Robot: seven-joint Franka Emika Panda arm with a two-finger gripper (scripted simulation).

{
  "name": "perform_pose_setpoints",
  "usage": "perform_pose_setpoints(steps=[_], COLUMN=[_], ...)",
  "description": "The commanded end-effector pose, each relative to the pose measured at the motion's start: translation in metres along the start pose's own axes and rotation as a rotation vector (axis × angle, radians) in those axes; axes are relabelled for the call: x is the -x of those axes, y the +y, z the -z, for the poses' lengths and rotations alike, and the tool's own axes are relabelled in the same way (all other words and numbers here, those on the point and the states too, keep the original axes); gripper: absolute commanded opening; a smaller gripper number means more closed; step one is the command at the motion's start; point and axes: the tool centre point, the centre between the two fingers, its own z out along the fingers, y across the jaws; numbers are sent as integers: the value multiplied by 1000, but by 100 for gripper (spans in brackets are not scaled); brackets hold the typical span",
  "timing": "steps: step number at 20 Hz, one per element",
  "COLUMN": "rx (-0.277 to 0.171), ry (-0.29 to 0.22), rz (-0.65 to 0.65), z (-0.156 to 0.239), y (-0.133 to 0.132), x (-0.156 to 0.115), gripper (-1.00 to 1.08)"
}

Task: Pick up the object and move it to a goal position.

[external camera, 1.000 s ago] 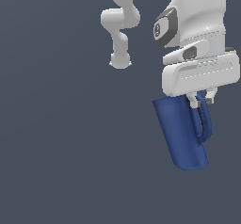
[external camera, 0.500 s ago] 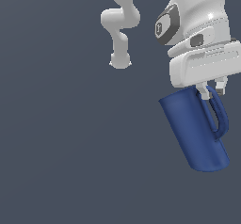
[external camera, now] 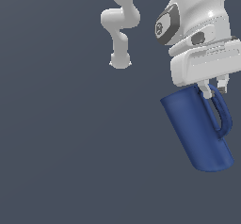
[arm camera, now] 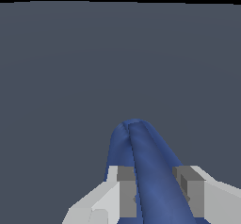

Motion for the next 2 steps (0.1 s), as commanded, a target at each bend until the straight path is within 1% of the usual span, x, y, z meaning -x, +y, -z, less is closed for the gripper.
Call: perform_pose_setpoints(steps=[1,2], rx=[2,2], ry=[0,0], rz=[-1,-1], z=[1,1], y=[1,1], x=[-2,-2], gripper=[-100,-100])
